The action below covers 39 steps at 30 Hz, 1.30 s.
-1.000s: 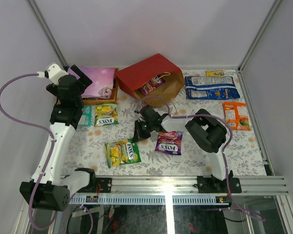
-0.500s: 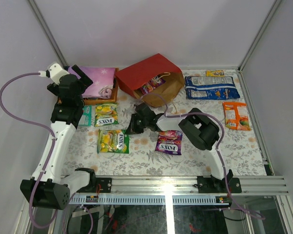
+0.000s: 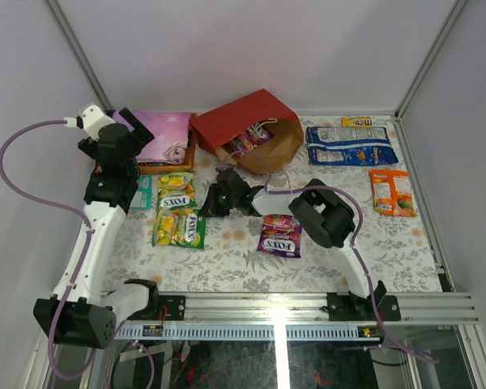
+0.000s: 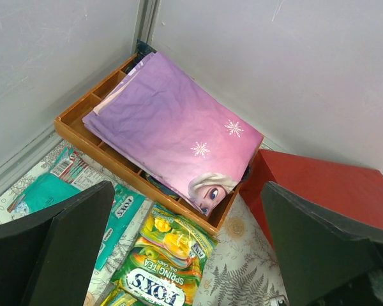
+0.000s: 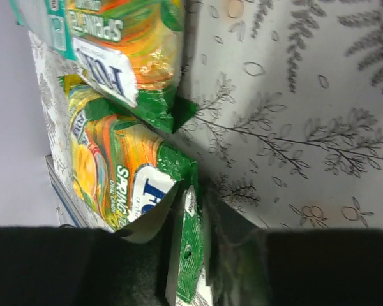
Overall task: Take the snacks out of the paper bag
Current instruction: Place the snack at the center of the board.
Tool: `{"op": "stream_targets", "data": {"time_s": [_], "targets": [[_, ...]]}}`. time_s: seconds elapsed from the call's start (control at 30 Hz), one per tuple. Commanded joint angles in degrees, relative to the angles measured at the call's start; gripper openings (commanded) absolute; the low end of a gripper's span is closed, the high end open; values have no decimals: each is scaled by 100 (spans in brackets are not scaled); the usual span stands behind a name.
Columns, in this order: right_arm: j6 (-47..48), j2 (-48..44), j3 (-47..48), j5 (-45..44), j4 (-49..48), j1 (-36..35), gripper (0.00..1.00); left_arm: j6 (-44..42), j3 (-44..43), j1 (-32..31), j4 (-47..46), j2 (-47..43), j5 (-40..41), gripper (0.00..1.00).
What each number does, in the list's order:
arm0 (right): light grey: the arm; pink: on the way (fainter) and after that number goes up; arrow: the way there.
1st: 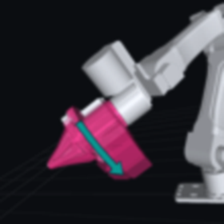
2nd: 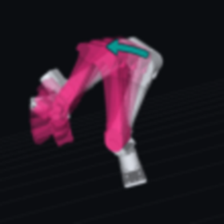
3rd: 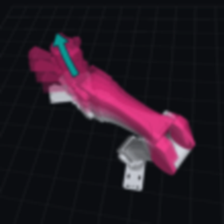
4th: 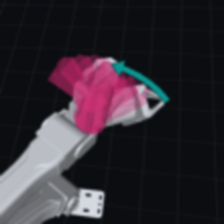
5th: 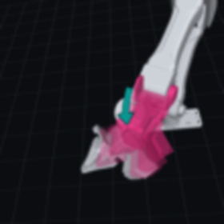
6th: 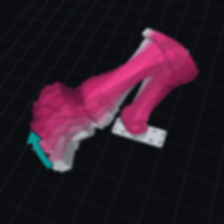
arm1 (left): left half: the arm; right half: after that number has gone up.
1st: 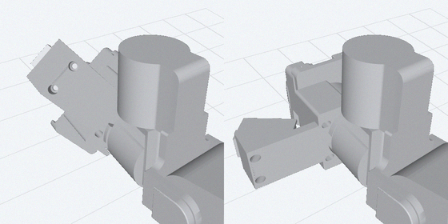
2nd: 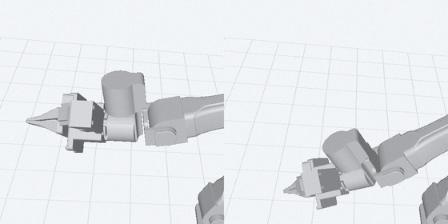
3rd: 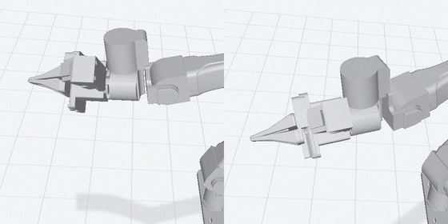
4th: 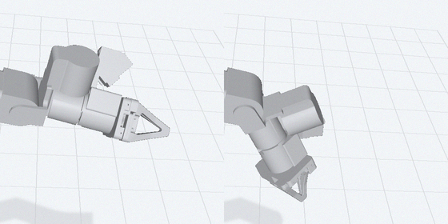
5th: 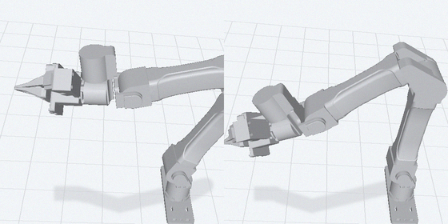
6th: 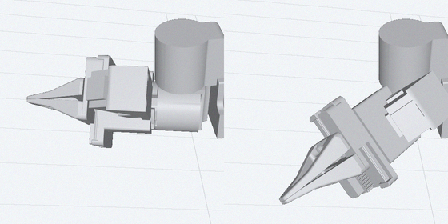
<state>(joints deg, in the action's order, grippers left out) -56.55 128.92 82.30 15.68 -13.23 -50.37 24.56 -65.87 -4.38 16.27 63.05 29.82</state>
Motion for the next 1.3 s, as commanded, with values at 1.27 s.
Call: {"op": "stream_targets", "data": {"time_s": [1.27], "targets": [[5434, 514, 1326, -685, -785, -1663, 72, 131, 3, 54, -215, -675, -635, 100]]}}
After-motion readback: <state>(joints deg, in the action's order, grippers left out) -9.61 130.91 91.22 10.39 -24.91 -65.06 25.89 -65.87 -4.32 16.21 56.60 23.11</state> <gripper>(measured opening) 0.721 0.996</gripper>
